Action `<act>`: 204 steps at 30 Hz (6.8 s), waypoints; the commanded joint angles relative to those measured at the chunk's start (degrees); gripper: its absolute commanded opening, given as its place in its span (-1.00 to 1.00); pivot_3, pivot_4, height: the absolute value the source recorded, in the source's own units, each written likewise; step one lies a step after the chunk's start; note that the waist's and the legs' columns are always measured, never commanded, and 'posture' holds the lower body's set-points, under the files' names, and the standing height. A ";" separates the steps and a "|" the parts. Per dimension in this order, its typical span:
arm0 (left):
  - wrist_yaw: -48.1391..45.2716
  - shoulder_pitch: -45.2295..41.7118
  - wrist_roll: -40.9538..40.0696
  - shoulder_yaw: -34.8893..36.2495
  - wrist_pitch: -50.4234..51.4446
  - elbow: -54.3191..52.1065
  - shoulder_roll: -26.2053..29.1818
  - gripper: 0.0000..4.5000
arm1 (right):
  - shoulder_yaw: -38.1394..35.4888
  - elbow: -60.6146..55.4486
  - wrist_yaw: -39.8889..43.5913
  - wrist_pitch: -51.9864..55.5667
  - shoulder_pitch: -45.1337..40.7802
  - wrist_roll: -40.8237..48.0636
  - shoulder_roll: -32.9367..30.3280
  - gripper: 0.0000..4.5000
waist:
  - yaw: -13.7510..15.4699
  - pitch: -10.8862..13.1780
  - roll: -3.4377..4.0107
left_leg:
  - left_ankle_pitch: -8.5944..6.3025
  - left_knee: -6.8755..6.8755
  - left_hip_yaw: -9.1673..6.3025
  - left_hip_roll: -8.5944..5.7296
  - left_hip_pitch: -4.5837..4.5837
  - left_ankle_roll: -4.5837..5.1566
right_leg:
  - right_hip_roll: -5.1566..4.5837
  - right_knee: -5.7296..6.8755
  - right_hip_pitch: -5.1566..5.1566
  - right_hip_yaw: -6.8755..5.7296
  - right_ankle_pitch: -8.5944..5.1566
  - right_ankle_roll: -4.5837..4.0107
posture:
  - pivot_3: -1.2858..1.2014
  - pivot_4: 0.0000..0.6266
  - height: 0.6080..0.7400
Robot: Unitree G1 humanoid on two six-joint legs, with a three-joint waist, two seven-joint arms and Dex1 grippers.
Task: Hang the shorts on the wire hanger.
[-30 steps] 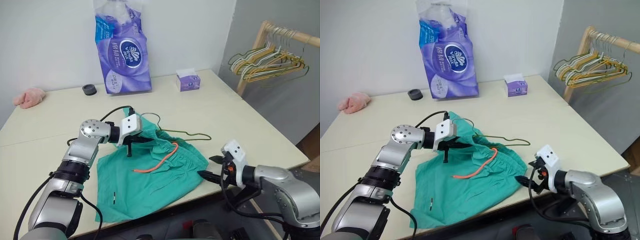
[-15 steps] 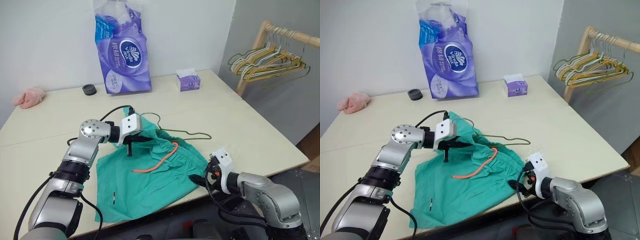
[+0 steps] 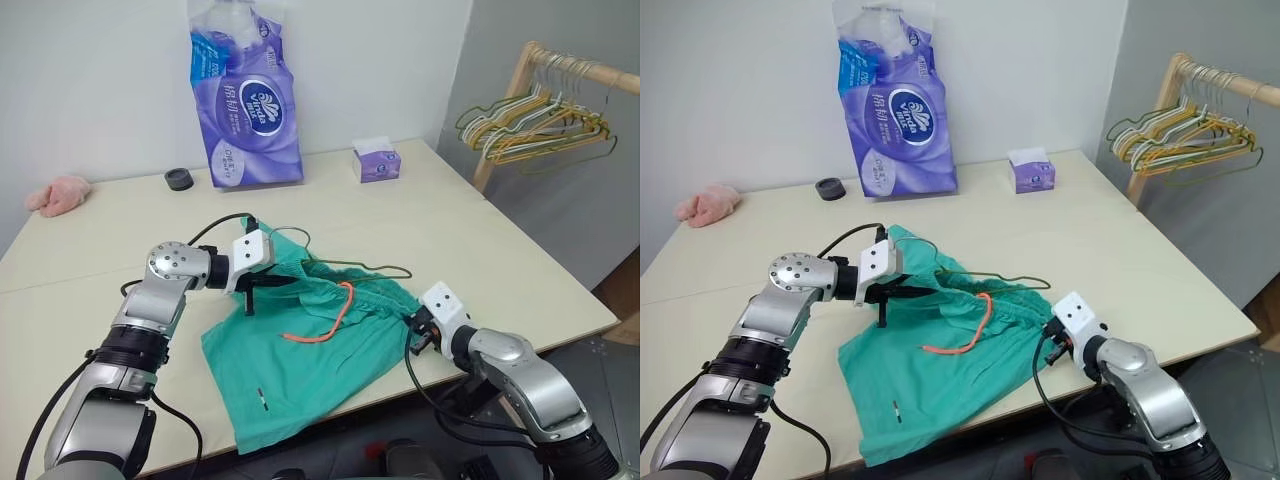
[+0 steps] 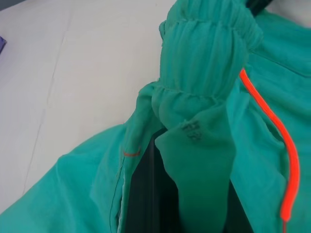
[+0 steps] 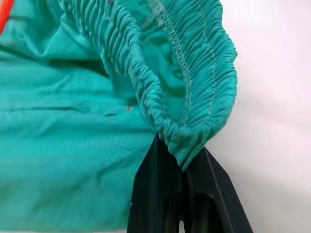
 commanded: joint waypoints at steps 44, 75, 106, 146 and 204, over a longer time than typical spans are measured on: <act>10.85 -2.42 15.57 -6.34 -10.39 0.37 -3.45 -1.00 | 16.40 -2.81 27.57 -14.97 -26.43 -18.84 -13.64 -0.99 | -1.18 0.01 -0.01 | 0.00 -0.01 -0.02 -0.01 -0.05 -0.01 | -0.05 -0.05 0.00 -0.05 -0.01 0.00 | -0.16 -1.00 1.00; 11.35 -0.46 15.32 -7.63 -10.54 -0.81 -4.71 -1.00 | 12.61 12.16 28.37 -4.68 -23.81 -10.91 -12.23 0.84 | -1.88 0.00 -0.02 | 0.00 -0.02 0.02 -0.03 -0.04 0.00 | -0.12 -0.06 0.03 -0.04 -0.02 0.02 | -0.16 -1.00 1.00; 6.67 2.76 -1.42 0.47 5.08 -5.01 -4.67 0.24 | 12.04 17.10 30.43 -12.97 -25.24 -14.91 -10.61 -1.00 | -1.82 -0.01 -0.01 | 0.00 -0.01 0.01 -0.06 -0.04 0.00 | -0.13 -0.01 -0.01 -0.01 -0.01 0.00 | -0.15 -1.00 1.00; 9.99 -6.80 8.65 -0.21 -17.11 23.21 -6.40 -0.99 | 8.93 4.26 33.71 -6.59 -19.21 -11.78 -16.66 -1.00 | -1.85 -0.01 -0.01 | 0.00 -0.01 0.02 -0.06 -0.06 -0.01 | -0.16 -0.03 -0.02 -0.04 -0.01 0.01 | -0.17 -1.00 1.00; 6.37 -7.05 5.84 0.13 -12.04 23.42 -8.68 -0.18 | 5.29 -0.42 35.01 -4.77 -14.22 -7.06 -21.34 -1.00 | -1.85 -0.01 -0.02 | 0.00 0.02 0.02 -0.07 -0.07 0.00 | -0.20 -0.04 0.02 -0.07 -0.02 0.03 | -0.18 -1.00 1.00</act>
